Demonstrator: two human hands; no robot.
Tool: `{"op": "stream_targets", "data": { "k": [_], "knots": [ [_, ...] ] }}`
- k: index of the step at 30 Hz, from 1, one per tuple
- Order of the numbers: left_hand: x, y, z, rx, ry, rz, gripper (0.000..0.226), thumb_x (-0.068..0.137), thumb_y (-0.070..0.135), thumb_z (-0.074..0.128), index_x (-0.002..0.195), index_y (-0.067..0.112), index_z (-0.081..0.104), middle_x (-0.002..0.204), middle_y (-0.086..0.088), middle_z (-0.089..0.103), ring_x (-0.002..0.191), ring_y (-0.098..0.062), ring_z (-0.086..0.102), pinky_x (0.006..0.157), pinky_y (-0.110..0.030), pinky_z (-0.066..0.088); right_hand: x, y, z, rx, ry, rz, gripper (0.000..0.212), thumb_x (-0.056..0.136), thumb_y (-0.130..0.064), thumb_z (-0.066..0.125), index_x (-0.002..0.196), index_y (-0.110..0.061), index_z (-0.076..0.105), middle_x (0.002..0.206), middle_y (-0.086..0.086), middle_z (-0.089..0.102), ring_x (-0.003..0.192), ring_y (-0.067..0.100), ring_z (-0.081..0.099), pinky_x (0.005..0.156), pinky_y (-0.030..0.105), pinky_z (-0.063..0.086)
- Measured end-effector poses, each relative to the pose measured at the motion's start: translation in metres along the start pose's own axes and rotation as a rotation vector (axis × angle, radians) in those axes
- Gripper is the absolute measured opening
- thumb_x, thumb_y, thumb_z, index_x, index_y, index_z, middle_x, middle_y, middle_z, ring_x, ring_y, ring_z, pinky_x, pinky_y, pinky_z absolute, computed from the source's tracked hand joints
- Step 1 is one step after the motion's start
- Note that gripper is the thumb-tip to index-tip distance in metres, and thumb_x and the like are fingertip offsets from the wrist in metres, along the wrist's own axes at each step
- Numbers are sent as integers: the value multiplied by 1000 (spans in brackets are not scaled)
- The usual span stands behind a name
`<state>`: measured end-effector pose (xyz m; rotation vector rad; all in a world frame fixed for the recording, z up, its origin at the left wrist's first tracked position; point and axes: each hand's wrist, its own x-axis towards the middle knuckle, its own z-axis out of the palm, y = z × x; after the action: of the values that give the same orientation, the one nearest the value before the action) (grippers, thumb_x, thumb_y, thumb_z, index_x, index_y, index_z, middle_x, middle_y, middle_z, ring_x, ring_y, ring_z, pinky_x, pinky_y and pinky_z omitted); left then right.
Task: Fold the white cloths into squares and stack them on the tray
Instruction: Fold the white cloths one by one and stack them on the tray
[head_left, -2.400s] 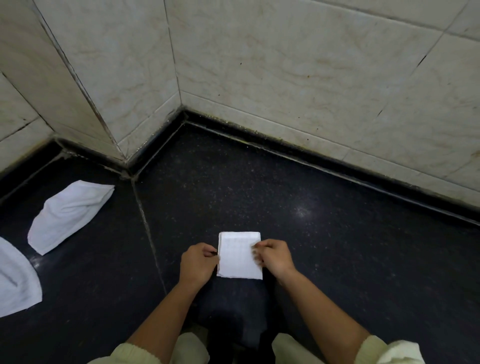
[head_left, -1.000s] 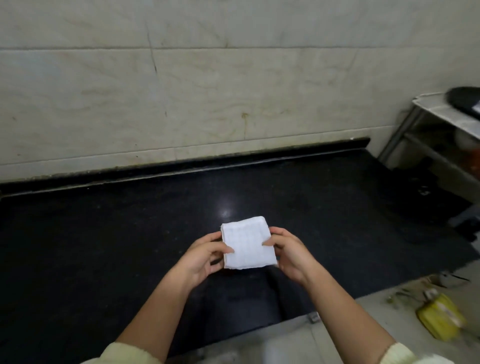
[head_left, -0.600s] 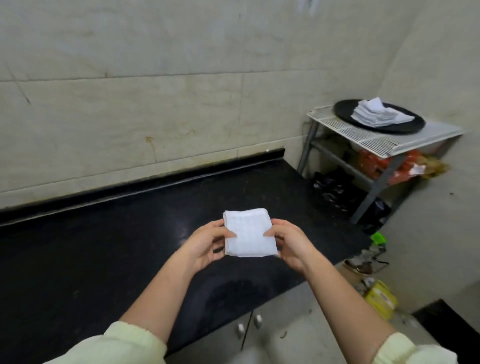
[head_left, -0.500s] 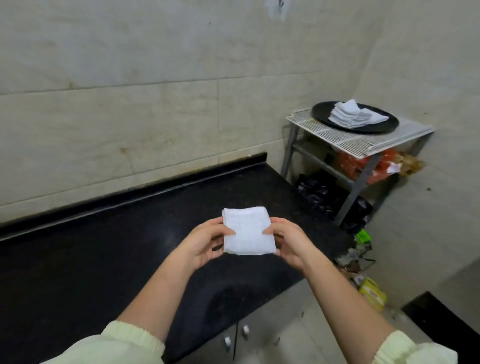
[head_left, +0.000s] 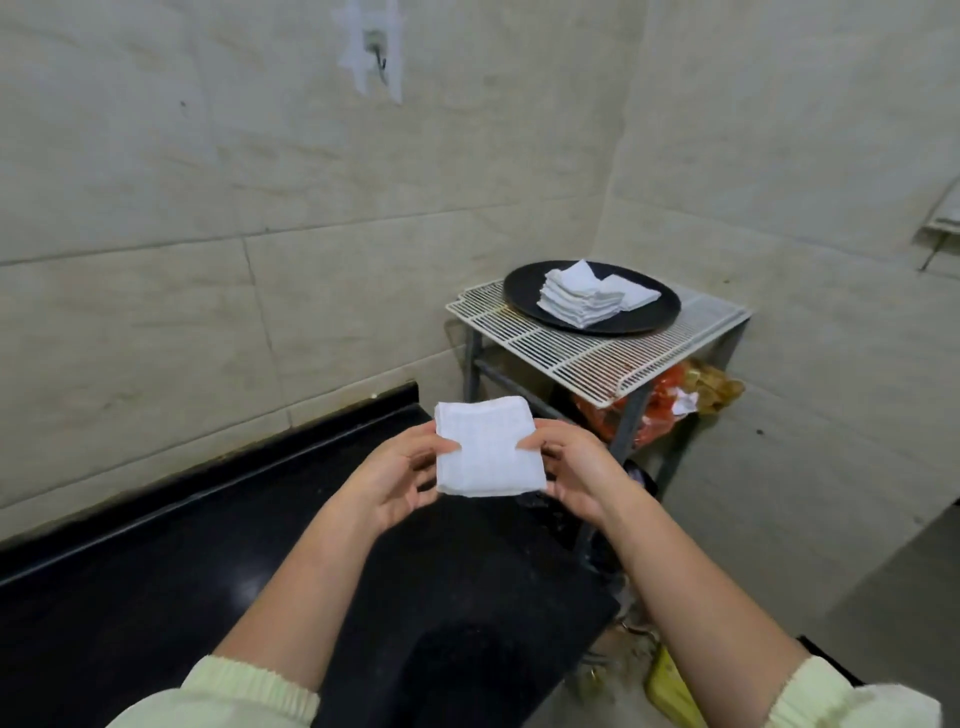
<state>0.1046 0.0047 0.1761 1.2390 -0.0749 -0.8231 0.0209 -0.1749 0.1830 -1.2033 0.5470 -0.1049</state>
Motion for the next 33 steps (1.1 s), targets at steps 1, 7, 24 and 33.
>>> {"op": "stream_targets", "data": {
  "k": [1, 7, 24, 33],
  "knots": [
    [17, 9, 9, -2, -5, 4, 40, 80, 4, 59, 113, 25, 69, 111, -2, 67, 85, -13, 63, 66, -26, 48, 15, -14, -8, -7, -1, -4, 35, 78, 1, 57, 112, -6, 67, 99, 8, 67, 89, 24, 62, 61, 30, 54],
    [84, 63, 57, 30, -25, 56, 30, 82, 3, 60, 102, 22, 70, 95, 2, 70, 68, -6, 66, 54, -20, 53, 82, -88, -44, -16, -48, -58, 33, 79, 2, 57, 109, -6, 68, 87, 4, 68, 80, 19, 62, 58, 26, 54],
    [270, 150, 202, 54, 132, 178, 20, 84, 4, 63, 98, 19, 62, 77, 1, 60, 59, -9, 56, 50, -18, 52, 273, -258, -171, -159, -221, -96, 20, 81, 3, 59, 92, -8, 71, 82, 6, 72, 67, 16, 67, 64, 26, 51],
    [370, 172, 276, 104, 211, 215, 29, 81, 0, 67, 106, 9, 55, 74, -5, 60, 58, -12, 59, 54, -22, 54, 358, -315, -243, -283, -117, -106, 19, 79, 3, 65, 94, -9, 65, 85, 8, 67, 76, 21, 63, 76, 34, 49]
  ]
}}
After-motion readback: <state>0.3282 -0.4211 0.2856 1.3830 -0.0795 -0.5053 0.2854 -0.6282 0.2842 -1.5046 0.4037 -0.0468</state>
